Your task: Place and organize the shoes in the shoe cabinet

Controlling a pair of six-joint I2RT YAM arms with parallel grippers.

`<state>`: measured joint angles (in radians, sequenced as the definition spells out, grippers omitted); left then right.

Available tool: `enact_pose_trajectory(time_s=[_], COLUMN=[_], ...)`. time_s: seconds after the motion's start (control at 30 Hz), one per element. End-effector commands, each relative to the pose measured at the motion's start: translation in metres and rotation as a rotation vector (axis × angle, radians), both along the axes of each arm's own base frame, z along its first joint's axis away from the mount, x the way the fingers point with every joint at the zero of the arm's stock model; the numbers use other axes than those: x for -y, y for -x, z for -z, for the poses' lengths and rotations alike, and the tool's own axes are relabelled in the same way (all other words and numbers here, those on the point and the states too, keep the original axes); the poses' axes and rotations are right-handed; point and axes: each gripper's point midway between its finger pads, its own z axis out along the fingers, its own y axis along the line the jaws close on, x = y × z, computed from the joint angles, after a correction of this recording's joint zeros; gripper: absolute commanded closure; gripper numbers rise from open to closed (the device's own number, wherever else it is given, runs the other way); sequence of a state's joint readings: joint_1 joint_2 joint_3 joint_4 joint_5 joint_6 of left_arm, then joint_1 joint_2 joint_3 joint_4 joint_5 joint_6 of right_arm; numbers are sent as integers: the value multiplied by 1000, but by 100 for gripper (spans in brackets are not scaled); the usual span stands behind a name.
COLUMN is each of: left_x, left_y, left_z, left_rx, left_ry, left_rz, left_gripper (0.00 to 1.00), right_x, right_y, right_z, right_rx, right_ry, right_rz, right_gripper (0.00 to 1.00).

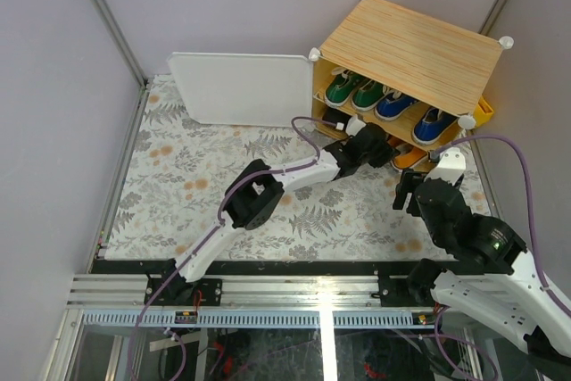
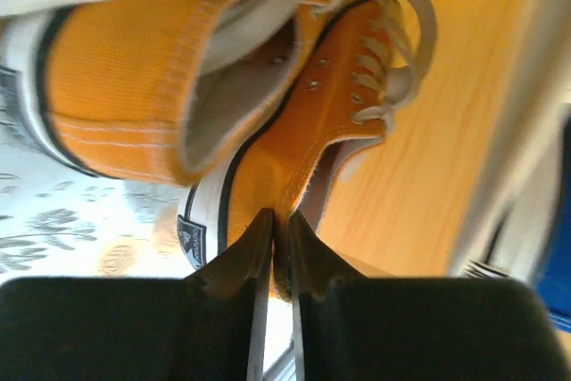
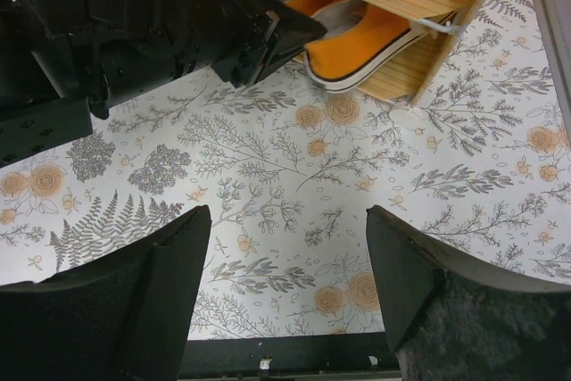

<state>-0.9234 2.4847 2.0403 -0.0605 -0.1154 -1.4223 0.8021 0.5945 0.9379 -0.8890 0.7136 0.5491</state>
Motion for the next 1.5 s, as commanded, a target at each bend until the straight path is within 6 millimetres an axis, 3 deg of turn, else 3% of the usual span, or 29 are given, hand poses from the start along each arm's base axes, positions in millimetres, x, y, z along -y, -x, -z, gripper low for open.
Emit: enact_pose_trajectory(time_s=[0.0,0.23,0.47,0.6,0.73,0.93,1.17,1.37,1.47], left_x=[39,35,4,-34,-71,-147,-235,-268,-279], left_y=[8,16,39,54,73,94,103,111,113], left_z=[-63,-63,-80,-68,-69,-39,-7,-11,-13], left_rx=[104,112,165,172,214,224,189,250,272], left_ry=[187,200,152,75,-19,-208,-332,-425,-457], left_rz=[154,207,238,242,275,270,186,162,156], left_gripper=[83,55,46,44,43,39,36,19,11], right_x=[-3,-6,-8,-8,-23,-54,-78,-87,-82], right_y=[-4,-5,-5,-6,-12,-30,-64,-109,-132], right_z=[-9,-7,-5,-3,1,34,68,107,122], right_rx=[19,13,4,7,-8,-73,-72,-118,-103], right_ry=[-18,-22,-28,-36,-56,-34,-5,47,104], right_rz=[4,-2,-6,7,-24,-72,-48,2,39], right_gripper=[23,23,23,22,22,23,25,25,22])
